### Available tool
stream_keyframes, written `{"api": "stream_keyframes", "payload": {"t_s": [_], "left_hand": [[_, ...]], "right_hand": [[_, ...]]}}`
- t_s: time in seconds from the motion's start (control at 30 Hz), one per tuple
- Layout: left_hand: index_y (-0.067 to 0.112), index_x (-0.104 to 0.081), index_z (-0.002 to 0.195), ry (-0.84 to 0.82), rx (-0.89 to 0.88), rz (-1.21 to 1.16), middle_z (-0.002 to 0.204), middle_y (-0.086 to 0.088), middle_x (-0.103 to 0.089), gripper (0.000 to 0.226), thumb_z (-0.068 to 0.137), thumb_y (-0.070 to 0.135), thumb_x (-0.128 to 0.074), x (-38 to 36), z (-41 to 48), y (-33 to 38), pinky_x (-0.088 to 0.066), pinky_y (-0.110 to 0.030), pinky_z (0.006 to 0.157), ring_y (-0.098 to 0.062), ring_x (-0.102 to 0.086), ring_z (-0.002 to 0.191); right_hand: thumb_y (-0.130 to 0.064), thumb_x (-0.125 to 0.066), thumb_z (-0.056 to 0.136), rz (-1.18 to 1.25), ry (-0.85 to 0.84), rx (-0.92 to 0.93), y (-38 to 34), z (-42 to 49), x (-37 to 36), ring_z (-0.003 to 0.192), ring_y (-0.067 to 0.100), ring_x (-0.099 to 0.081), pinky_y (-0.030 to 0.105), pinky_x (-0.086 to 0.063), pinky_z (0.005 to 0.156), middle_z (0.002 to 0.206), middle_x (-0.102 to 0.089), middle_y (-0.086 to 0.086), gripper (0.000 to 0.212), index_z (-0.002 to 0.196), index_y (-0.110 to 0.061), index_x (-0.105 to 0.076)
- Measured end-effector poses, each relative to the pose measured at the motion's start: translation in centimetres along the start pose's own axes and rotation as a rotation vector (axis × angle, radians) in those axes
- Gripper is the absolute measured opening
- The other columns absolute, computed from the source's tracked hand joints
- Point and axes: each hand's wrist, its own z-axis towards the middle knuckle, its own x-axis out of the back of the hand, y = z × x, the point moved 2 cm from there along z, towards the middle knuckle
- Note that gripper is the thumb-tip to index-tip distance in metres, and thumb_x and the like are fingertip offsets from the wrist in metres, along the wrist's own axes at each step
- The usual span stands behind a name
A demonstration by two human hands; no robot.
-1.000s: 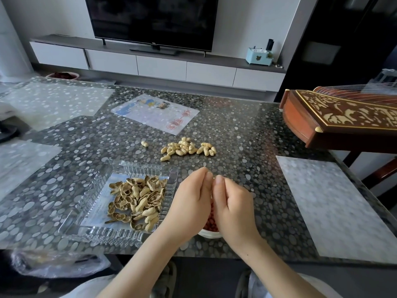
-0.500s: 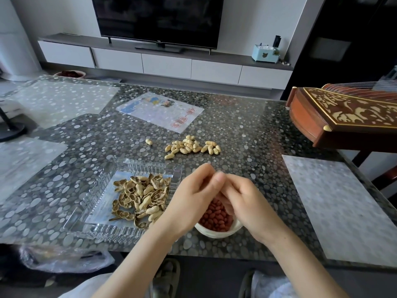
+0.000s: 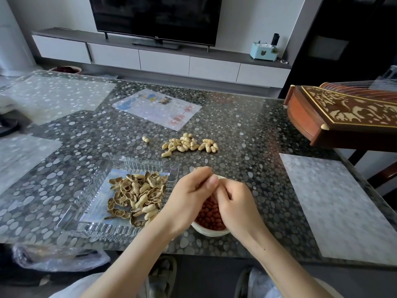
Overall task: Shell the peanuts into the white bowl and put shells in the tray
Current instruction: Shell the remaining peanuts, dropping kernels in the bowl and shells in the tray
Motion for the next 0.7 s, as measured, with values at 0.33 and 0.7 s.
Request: {"api": "stream_keyframes", "payload": {"t_s": [0.33,0.7], "left_hand": [[0.011,-0.045,0.07,0.071,0.105,-0.483,0.069,-0.01,-0.044,0.034,0.094,0.035,-0.047,-0.8,-0.4,1.3,-0.044,-0.025,0.062,-0.018,-0.045,0.064],[0.003,-0.04,0.075,0.275,-0.02,-0.029,0.065,0.0,-0.041,0.035,0.101,0.026,-0.035,-1.2,-0.2,1.4,-0.033,-0.028,0.056,-0.009,-0.035,0.059]], "right_hand": [[-0.039,-0.032,0.099,-0.148,0.147,0.359,-1.1,0.0,0.1,0.06,0.011,-0.062,0.031,-0.049,0.054,0.064,-0.063,-0.005,0.044,0.075,-0.015,-0.06],[-0.031,-0.034,0.101,0.105,0.185,0.058,-0.8,0.6,-1.0,0.045,0.005,-0.045,0.021,-0.033,0.046,0.049,-0.052,-0.009,0.045,0.061,-0.021,-0.052]]}}
